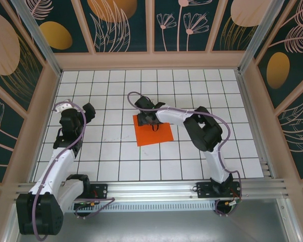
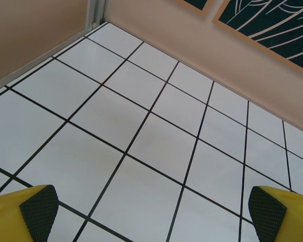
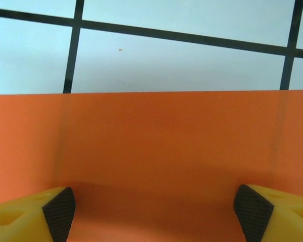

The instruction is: Fold a paper plane with a square sheet of paper (pick it up from the middle)

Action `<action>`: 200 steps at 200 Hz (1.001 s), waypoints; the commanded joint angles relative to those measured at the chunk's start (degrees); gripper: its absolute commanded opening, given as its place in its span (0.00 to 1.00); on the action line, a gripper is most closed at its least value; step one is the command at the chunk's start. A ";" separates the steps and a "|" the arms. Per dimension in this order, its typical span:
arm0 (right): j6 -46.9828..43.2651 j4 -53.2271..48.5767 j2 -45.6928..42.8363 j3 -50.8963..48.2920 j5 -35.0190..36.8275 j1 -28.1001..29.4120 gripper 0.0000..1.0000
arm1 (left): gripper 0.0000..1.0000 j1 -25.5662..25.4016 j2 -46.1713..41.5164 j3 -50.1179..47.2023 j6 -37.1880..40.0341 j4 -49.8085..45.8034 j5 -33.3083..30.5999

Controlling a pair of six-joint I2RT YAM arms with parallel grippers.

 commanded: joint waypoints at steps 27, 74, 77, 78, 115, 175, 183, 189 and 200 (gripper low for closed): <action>-10.81 -2.31 -6.91 -18.42 -5.71 -0.44 0.87 | 0.98 0.31 0.53 1.70 -0.25 -0.94 -0.22; -3.85 -3.46 -13.65 -14.92 -7.70 -0.38 0.91 | 0.98 0.35 1.06 1.93 -0.26 -1.19 -0.10; -2.93 -3.94 -13.85 -14.22 -7.15 -0.38 0.92 | 0.99 0.31 1.13 1.97 -0.25 -1.28 -0.10; -2.67 -4.15 -13.92 -14.01 -6.96 -0.38 0.93 | 0.99 0.31 1.14 1.97 -0.25 -1.33 -0.06; 2.64 -8.75 -14.96 -12.50 -2.15 -0.20 0.99 | 0.99 0.31 1.40 1.99 -0.24 -1.55 0.16; 3.75 -10.13 -14.04 -14.64 -6.22 0.22 0.99 | 0.99 0.31 2.63 2.32 -0.17 -1.73 0.43; 3.75 -10.14 -13.55 -14.37 -6.49 0.24 0.99 | 0.99 0.31 2.81 2.41 -0.11 -1.81 0.43; 3.71 -10.08 -13.23 -14.18 -6.56 0.32 0.99 | 0.98 0.31 2.95 2.48 -0.08 -1.86 0.43; 3.67 -10.18 -12.76 -13.76 -6.77 0.41 0.99 | 0.98 0.31 3.08 2.50 -0.08 -1.98 0.43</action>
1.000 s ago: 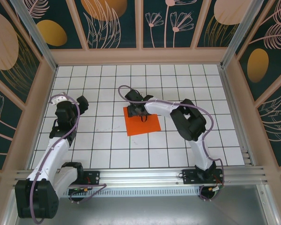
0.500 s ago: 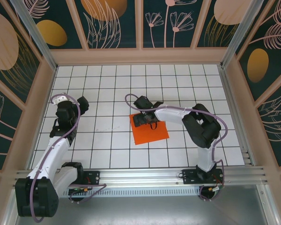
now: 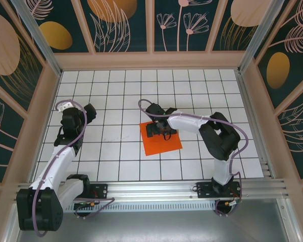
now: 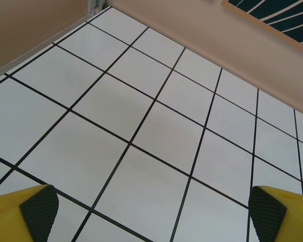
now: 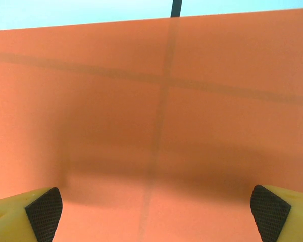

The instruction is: Fold a paper plane with a square sheet of paper (pick it up from the middle)

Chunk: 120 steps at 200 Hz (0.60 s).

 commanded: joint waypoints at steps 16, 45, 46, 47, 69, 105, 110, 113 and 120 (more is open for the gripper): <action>0.85 -2.10 1.41 0.60 -1.88 0.45 0.98 | 0.98 0.31 0.70 1.98 -0.06 -1.08 0.21; 0.65 -2.00 2.66 -0.27 -2.37 0.47 0.97 | 0.99 0.31 0.75 1.99 -0.05 -1.14 0.34; 0.64 -1.99 2.71 -0.27 -2.37 0.50 0.96 | 0.99 0.31 0.75 1.99 -0.05 -1.14 0.36; 0.63 -1.99 2.78 -0.32 -2.41 0.47 0.96 | 0.98 0.31 0.75 1.99 -0.06 -1.14 0.37; 0.63 -1.95 3.85 -1.44 -2.50 0.49 0.94 | 0.99 0.31 0.92 2.09 -0.06 -1.22 0.56; 0.63 -2.03 5.73 -3.36 -1.93 0.48 0.88 | 0.99 0.31 0.92 2.06 -0.06 -1.23 0.56; 0.63 -1.94 5.84 -3.77 -1.95 0.47 0.87 | 0.99 0.31 0.92 2.10 -0.05 -1.29 0.56; 0.63 -1.89 5.91 -3.98 -1.86 0.49 0.87 | 0.98 0.31 0.92 2.16 -0.02 -1.31 0.56; 0.67 -1.85 6.08 -4.40 -1.72 0.48 0.86 | 0.98 0.31 0.93 2.17 0.02 -1.31 0.53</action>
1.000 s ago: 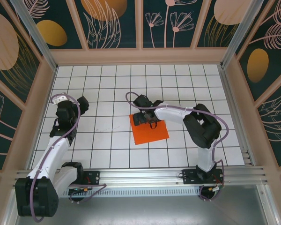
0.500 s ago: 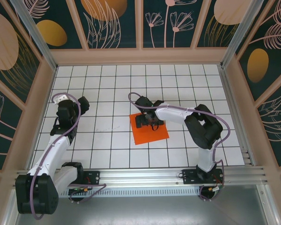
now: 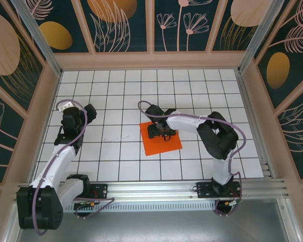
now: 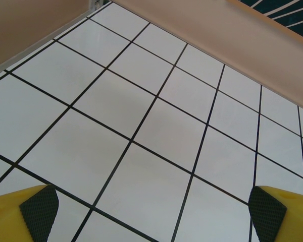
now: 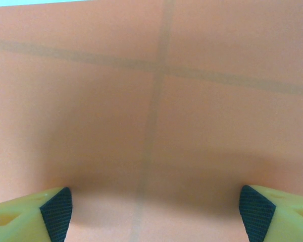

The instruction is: Fold a paper plane with a square sheet of paper (pick it up from the middle)

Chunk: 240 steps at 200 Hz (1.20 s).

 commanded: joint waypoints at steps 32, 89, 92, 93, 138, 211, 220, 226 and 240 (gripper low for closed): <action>1.11 -1.51 4.82 -4.66 -0.98 0.35 0.81 | 0.98 0.33 0.34 1.87 -0.02 -0.92 0.61; 1.85 -1.52 2.23 -1.60 0.06 0.30 0.72 | 0.98 0.31 0.53 1.89 0.01 -1.05 0.91; 1.86 -1.52 2.01 -1.40 -0.02 0.30 0.71 | 0.99 0.31 0.53 1.95 -0.04 -1.05 1.01; 1.86 -1.48 1.93 -1.36 -0.07 0.30 0.71 | 0.99 0.31 0.53 1.95 -0.05 -1.05 1.04; 1.86 7.93 -5.18 -0.61 -8.64 -0.02 0.37 | 0.99 0.31 1.40 2.13 -0.82 -1.12 6.00; 4.11 31.93 -13.05 -8.23 -28.20 -4.96 0.29 | 0.89 0.23 3.80 -2.13 -8.99 5.49 26.25; 4.77 33.75 -13.09 -9.77 -29.38 -5.91 0.29 | 0.87 0.13 3.70 -3.34 -10.42 7.57 28.39; 5.28 34.66 -12.94 -10.83 -29.92 -6.53 0.29 | 0.85 0.09 3.76 -4.23 -11.55 9.21 29.74; 5.80 36.14 -12.26 -12.38 -30.52 -7.69 0.29 | 0.81 -0.73 4.11 -6.23 -14.35 13.36 32.52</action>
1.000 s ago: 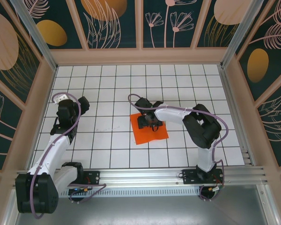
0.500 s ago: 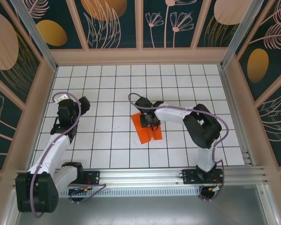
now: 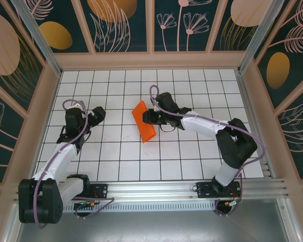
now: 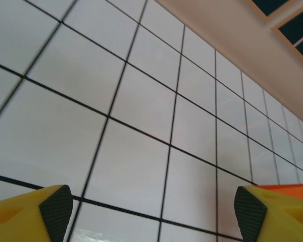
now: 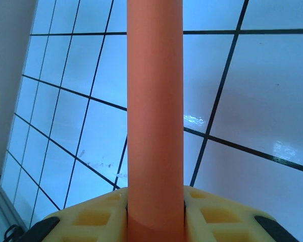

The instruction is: Fold a paper plane with a square sheet of paper (pick it up from the middle)

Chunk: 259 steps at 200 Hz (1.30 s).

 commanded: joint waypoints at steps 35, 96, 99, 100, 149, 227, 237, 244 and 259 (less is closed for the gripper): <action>3.00 9.04 2.33 -6.60 -6.81 -3.15 0.29 | 0.72 -6.90 3.81 -4.13 -8.89 12.34 7.76; 7.58 14.58 4.56 -11.37 -12.13 -6.22 0.28 | 0.40 -17.92 16.72 -2.49 -14.83 24.75 8.69; 7.71 14.72 4.68 -11.52 -12.29 -6.29 0.28 | 0.38 -18.64 17.50 -2.20 -15.00 25.18 8.69; 7.81 14.72 4.75 -11.54 -12.34 -6.32 0.28 | 0.38 -18.83 17.81 -2.10 -15.05 25.30 8.69; 12.07 15.71 5.31 -13.93 -12.46 -7.88 0.25 | 0.20 -26.39 29.35 2.40 -17.78 32.22 9.22; 14.25 14.72 7.06 -15.11 -13.12 -8.52 0.25 | 0.07 -31.75 41.67 11.89 -14.79 23.33 4.31; 14.15 14.17 7.03 -15.01 -13.23 -8.54 0.25 | 0.06 -31.96 42.89 13.11 -14.20 21.69 4.02; 14.04 13.95 6.92 -15.02 -13.28 -8.55 0.26 | 0.06 -32.15 43.68 13.94 -13.78 20.42 3.74; 13.96 13.13 6.67 -14.84 -13.23 -8.54 0.26 | 0.04 -32.60 45.43 15.64 -12.81 17.70 2.87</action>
